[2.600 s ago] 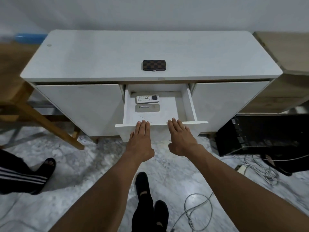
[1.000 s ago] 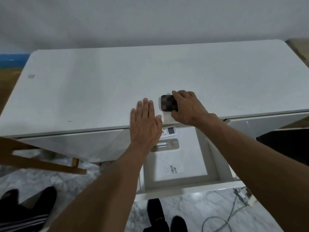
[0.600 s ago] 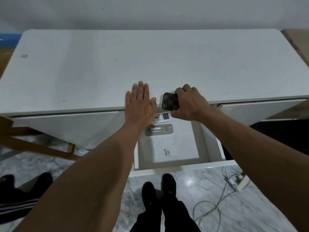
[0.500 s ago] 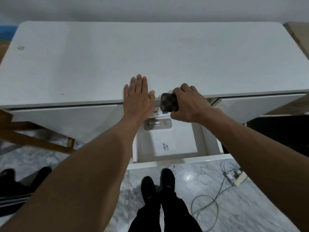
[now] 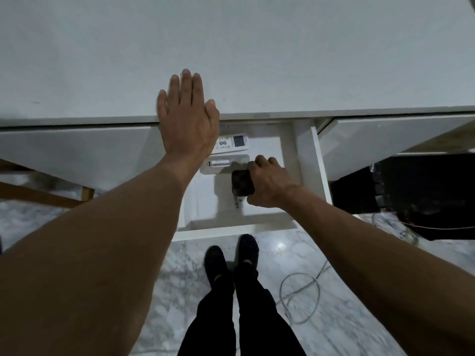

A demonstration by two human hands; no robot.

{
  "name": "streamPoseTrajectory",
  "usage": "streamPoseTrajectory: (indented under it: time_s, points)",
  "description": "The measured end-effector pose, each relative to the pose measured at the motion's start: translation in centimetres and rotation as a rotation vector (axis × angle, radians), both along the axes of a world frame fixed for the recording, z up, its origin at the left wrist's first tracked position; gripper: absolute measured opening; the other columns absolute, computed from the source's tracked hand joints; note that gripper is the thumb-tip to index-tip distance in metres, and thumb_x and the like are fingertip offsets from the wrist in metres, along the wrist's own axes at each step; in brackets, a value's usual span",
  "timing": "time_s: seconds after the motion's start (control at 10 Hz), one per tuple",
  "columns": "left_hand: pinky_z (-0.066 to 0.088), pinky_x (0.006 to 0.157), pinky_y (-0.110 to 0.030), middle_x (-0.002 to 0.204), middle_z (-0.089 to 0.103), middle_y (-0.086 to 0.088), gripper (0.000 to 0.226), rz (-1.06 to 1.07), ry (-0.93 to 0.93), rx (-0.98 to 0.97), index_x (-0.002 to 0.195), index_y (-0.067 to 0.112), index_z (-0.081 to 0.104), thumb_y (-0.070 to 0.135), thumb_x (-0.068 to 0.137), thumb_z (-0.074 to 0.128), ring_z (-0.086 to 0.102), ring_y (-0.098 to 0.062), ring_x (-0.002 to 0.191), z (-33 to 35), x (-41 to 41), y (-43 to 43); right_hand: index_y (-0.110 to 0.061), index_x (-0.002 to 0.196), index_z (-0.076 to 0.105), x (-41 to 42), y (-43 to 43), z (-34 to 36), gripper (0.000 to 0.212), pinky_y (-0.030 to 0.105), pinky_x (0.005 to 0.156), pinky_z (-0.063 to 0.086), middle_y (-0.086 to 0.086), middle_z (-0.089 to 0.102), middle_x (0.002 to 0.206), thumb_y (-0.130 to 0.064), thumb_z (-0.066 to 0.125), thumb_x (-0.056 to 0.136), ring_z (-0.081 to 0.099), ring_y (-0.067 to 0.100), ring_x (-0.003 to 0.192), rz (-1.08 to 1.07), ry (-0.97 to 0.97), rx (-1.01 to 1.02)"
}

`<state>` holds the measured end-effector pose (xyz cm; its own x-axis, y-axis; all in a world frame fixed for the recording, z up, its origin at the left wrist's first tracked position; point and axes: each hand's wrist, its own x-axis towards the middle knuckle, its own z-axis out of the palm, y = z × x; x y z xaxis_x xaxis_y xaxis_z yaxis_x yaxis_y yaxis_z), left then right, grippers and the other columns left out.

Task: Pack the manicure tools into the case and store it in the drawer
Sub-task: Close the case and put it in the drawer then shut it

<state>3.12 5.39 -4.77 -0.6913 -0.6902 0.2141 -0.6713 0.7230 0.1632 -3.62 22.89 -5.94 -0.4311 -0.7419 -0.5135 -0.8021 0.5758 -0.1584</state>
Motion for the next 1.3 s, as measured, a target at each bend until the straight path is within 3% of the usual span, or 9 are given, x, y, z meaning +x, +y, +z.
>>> streamPoseTrajectory:
  time_s: [0.4,0.8,1.1,1.3]
  points:
    - [0.012,0.117,-0.046,0.159,0.024,-0.007,0.058,0.016,0.033,-0.029,0.151,0.013,0.025,0.038,0.099,0.016,0.018,-0.025,0.147,-0.4,-0.2,0.1,-0.005,0.142,0.027,0.1,-0.5,-5.9,0.084,0.052,0.089,0.051,0.015,0.042,0.132,-0.022,0.073,0.074,0.043,0.037,0.117,0.001,-0.039,0.062]
    - [0.011,0.118,-0.045,0.159,0.023,-0.005,0.057,0.021,0.028,-0.027,0.151,0.014,0.024,0.037,0.099,0.016,0.017,-0.024,0.147,-0.6,-0.2,0.0,-0.004,0.14,0.032,-0.6,-1.2,-7.2,0.075,0.047,0.087,0.05,0.014,0.045,0.132,-0.016,0.066,0.075,0.046,0.038,0.112,0.017,-0.012,-0.01]
    - [0.012,0.117,-0.045,0.159,0.024,-0.007,0.057,0.01,0.001,-0.012,0.15,0.013,0.026,0.036,0.099,0.018,0.018,-0.025,0.147,-0.4,-0.1,0.0,-0.007,0.134,0.04,-0.3,-0.6,-5.6,0.061,0.049,0.093,0.048,0.013,0.048,0.131,-0.024,0.065,0.081,0.045,0.036,0.118,-0.073,-0.01,-0.002]
    - [0.008,0.119,-0.048,0.161,0.014,-0.009,0.056,-0.041,-0.109,0.138,0.152,0.01,0.017,0.036,0.102,0.02,0.009,-0.027,0.148,1.5,0.2,0.1,-0.008,0.13,0.046,-0.3,1.1,-1.3,0.049,0.048,0.098,0.045,0.013,0.052,0.131,-0.028,0.055,0.087,0.046,0.034,0.119,-0.176,0.014,-0.077]
